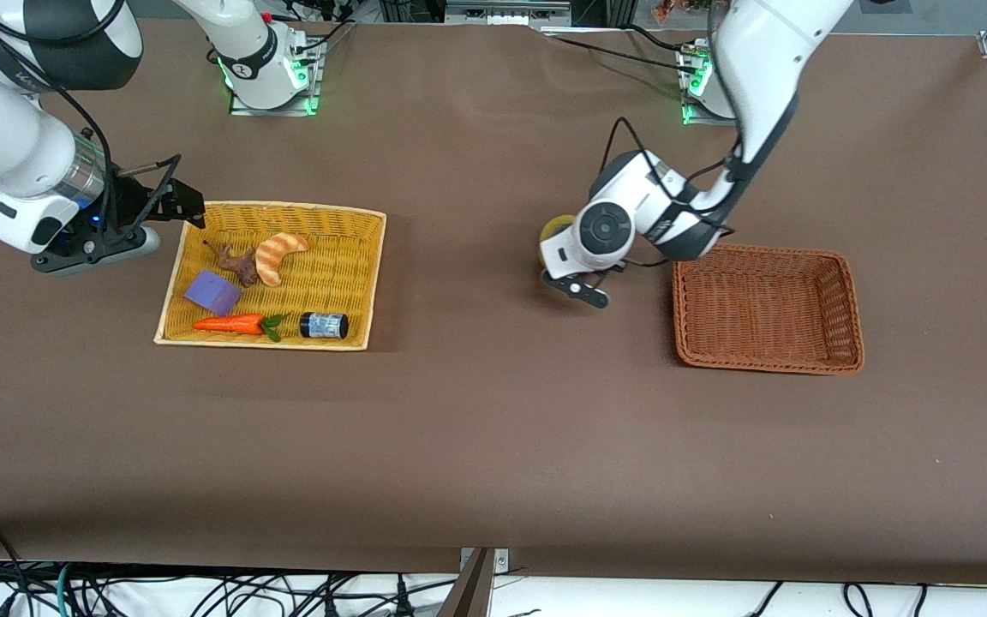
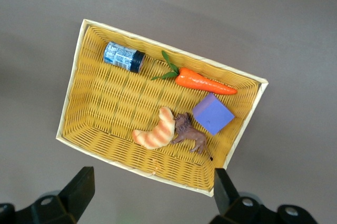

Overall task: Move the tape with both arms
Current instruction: 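Grasp the tape roll with the left gripper and carry it to the basket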

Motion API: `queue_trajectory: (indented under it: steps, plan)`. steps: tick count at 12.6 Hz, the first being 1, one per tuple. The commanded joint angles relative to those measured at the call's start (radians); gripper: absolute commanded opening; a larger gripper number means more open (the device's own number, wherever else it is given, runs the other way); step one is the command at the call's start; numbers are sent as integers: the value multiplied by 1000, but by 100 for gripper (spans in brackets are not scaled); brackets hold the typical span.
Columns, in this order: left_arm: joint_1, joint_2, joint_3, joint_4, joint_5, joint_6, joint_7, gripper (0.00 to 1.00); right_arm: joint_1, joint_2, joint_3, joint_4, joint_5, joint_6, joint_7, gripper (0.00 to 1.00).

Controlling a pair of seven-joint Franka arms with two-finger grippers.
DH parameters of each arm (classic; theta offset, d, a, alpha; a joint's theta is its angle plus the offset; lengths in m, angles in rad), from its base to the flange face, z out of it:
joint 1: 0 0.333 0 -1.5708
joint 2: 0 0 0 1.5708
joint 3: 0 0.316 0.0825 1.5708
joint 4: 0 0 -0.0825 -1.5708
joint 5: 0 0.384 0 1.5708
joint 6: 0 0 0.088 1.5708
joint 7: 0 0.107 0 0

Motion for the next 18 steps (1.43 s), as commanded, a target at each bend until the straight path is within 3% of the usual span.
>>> queue_trajectory:
  steps: [1,3,4,6,10,11,12,14,18]
  plan:
    - [177,-100,-11,95,20,-265,158,0,3,-19,-1,-4,-15,2,-7,100]
    - [307,-89,-3,127,37,-310,345,0,3,-19,-1,-4,-15,1,-5,100]
    - [367,-73,-5,127,109,-292,428,0,3,-19,-1,-4,-15,1,-7,100]
    - [406,-16,-5,120,274,-206,521,0,3,-18,-1,-4,-15,1,-7,100]
    - [489,73,-6,78,313,-73,593,3,3,-18,-1,-6,-15,2,-5,100]
    - [490,72,-6,75,312,-69,595,39,3,-18,-1,-6,-15,2,-5,100]
    - [486,66,-9,80,312,-74,595,98,3,-18,-1,-6,-15,2,-5,100]
    - [487,20,-32,97,292,-103,595,100,4,-18,-1,-4,-15,6,-5,100]
    - [487,-209,-100,132,252,-144,579,100,4,-19,0,-3,-52,13,-5,100]
